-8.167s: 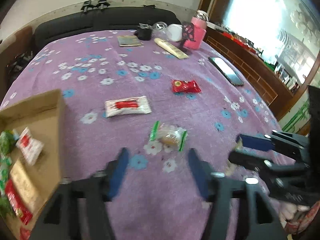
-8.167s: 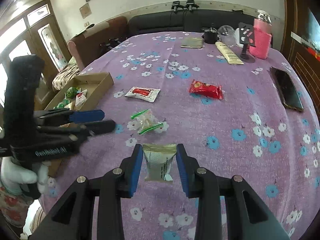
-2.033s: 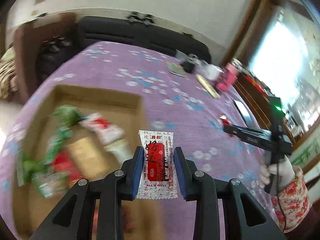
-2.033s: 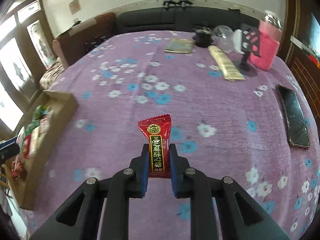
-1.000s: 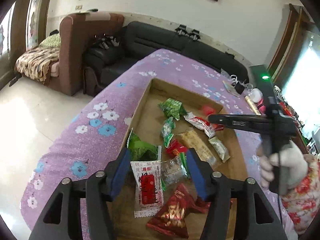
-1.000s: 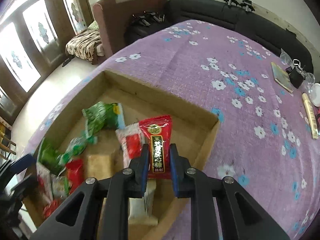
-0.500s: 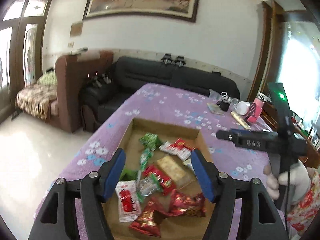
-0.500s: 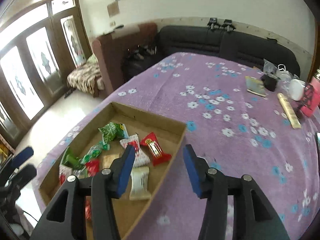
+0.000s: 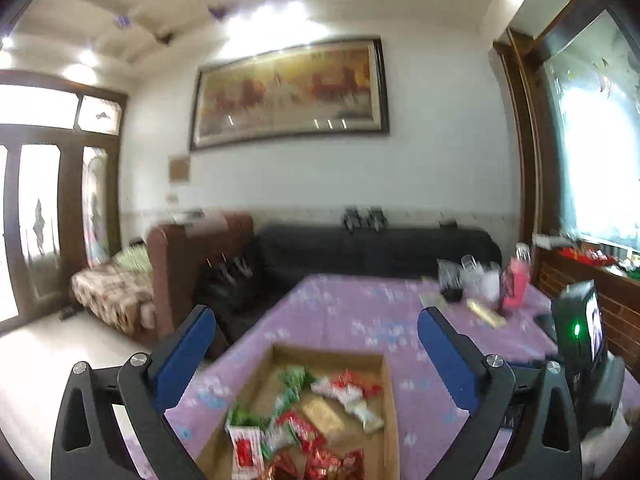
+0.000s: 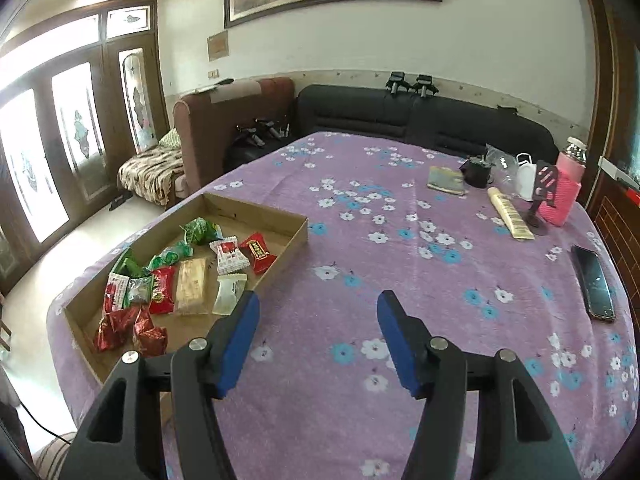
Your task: Organize snacks
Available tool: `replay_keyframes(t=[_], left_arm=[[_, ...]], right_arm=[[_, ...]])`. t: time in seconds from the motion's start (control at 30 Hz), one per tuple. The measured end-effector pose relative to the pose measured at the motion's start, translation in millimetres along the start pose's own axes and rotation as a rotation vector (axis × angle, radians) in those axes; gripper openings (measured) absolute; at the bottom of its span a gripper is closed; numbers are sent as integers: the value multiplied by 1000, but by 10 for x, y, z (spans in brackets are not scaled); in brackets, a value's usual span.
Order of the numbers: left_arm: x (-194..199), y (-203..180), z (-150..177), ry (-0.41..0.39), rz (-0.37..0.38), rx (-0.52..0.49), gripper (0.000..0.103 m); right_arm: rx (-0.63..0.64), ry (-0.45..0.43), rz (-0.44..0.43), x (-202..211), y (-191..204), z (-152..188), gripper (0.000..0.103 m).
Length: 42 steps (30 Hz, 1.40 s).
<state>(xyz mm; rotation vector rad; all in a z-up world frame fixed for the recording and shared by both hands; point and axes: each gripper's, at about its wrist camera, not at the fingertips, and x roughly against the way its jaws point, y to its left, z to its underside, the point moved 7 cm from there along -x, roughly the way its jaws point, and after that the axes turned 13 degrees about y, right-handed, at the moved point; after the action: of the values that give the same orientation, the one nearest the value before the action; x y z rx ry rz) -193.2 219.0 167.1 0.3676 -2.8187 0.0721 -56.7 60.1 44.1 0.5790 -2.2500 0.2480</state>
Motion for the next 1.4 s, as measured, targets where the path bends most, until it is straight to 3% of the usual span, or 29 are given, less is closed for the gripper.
replay_keyframes(t=[0.1, 0.17, 0.33, 0.6, 0.73, 1.03, 1.4], left_arm=[[286, -56, -87, -117, -62, 22, 102], [332, -129, -102, -135, -73, 24, 102], [15, -292, 45, 48, -65, 3, 102], [-386, -327, 328, 246, -46, 58, 102], [-577, -302, 512, 336, -74, 64, 102], [-789, -120, 798, 454, -158, 84, 103], [-854, 52, 898, 492, -167, 108, 103]], right_arm=[[10, -33, -4, 133, -14, 41, 64], [17, -41, -16, 171, 17, 70, 67], [33, -29, -63, 163, 135, 171, 67], [51, 11, -52, 60, 219, 295, 68], [90, 23, -23, 11, 322, 351, 70], [187, 36, -4, -45, 635, 444, 72], [212, 54, -18, -69, 834, 446, 73]])
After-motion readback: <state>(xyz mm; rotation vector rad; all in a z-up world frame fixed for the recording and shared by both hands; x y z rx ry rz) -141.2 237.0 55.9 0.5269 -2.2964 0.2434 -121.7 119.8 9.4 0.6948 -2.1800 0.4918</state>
